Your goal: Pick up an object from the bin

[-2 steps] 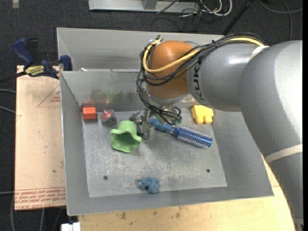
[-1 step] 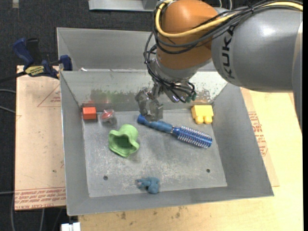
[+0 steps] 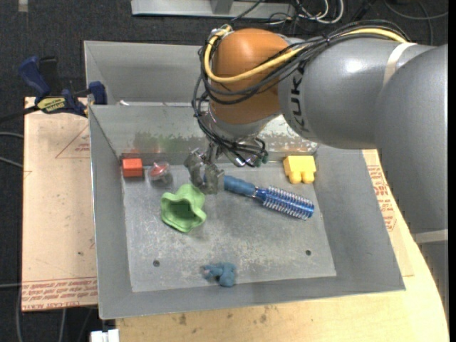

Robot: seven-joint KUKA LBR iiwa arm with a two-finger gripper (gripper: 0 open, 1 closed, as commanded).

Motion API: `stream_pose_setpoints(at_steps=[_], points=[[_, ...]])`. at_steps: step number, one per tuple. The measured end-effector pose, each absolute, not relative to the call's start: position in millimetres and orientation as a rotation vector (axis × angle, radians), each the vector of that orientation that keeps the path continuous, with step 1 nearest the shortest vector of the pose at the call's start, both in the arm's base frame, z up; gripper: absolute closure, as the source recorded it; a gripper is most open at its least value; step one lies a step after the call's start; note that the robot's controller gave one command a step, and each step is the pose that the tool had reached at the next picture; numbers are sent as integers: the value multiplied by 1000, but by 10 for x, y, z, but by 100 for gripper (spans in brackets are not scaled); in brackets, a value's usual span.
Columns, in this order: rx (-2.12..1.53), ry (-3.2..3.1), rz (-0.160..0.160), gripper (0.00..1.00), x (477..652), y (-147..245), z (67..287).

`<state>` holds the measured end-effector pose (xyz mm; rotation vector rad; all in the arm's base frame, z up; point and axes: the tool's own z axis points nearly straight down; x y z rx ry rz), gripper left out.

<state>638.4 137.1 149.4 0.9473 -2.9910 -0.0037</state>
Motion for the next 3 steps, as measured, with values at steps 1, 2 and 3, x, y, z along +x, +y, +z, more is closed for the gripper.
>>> stream_pose_setpoints(at_steps=[1,2,3], points=[[947,-2998,-3,0,6400,1367,1540],[771,-3038,-4,0,6066,1474,761],[771,-3047,-3,100,6093,1471,799]])
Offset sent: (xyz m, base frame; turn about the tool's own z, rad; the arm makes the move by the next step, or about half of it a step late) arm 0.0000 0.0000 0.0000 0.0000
